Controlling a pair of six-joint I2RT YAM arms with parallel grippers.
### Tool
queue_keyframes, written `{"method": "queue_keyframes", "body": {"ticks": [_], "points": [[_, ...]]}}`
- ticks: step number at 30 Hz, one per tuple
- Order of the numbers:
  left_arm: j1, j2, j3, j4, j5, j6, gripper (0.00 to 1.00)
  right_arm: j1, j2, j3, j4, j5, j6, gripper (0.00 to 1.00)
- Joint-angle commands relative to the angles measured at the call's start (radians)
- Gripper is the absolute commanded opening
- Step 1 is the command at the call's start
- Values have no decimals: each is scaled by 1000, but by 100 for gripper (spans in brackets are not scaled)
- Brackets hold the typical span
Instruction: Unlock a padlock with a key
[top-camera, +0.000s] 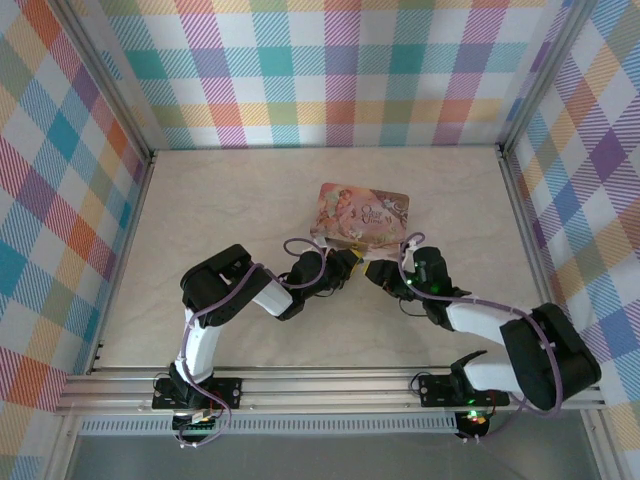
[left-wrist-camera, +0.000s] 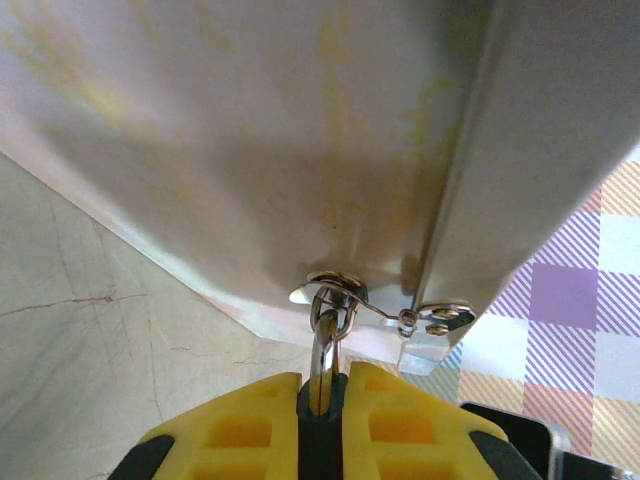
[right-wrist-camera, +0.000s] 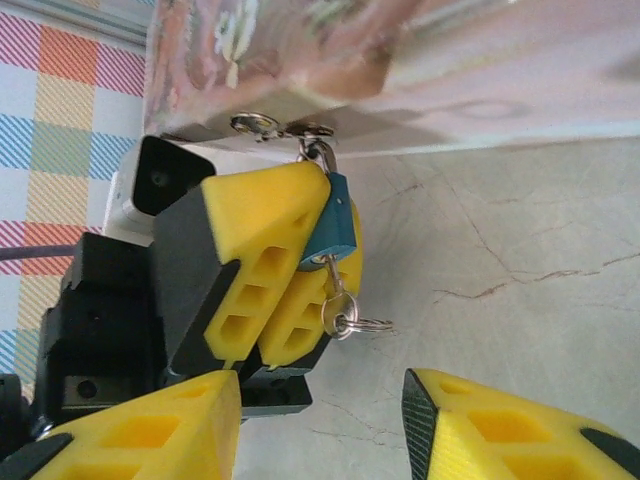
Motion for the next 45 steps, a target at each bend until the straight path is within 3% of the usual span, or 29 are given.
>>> {"method": "queue_keyframes", "body": {"ticks": [1, 14, 35, 42, 45], "points": [[-14, -2, -23, -53, 33, -7, 0, 13, 45, 17, 104, -24, 48, 45], [-15, -2, -21, -61, 39, -6, 0, 19, 91, 40, 136, -4, 53, 28], [-14, 0, -17, -63, 43, -2, 0, 19, 125, 71, 84, 11, 59, 23], [-13, 0, -17, -63, 47, -2, 0, 19, 145, 90, 91, 21, 59, 7], [-15, -1, -16, -63, 48, -1, 0, 19, 157, 100, 91, 24, 59, 6]]}}
